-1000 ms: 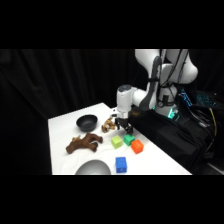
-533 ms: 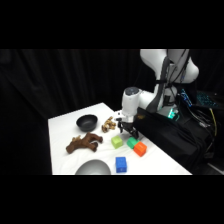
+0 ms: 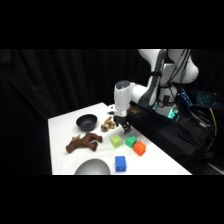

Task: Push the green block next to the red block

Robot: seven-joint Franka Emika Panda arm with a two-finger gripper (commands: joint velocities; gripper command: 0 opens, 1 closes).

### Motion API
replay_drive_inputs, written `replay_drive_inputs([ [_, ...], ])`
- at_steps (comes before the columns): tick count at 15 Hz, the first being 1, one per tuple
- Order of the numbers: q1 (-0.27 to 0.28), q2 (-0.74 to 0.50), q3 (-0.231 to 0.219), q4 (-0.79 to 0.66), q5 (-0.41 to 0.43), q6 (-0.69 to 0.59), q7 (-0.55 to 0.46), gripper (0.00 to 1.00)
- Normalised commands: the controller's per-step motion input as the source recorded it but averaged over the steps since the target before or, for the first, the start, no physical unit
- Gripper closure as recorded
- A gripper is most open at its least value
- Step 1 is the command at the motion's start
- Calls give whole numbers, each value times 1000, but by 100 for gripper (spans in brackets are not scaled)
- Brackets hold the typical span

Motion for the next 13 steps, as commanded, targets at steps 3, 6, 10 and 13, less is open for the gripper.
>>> replay_drive_inputs([
  [3,-181,-616,77,59,-82,-626,37,0],
  [6,-167,-566,164,118,-41,-617,31,0],
  [10,-136,-382,170,199,92,-509,-33,0],
  [13,-98,-200,112,225,281,-401,-158,0],
])
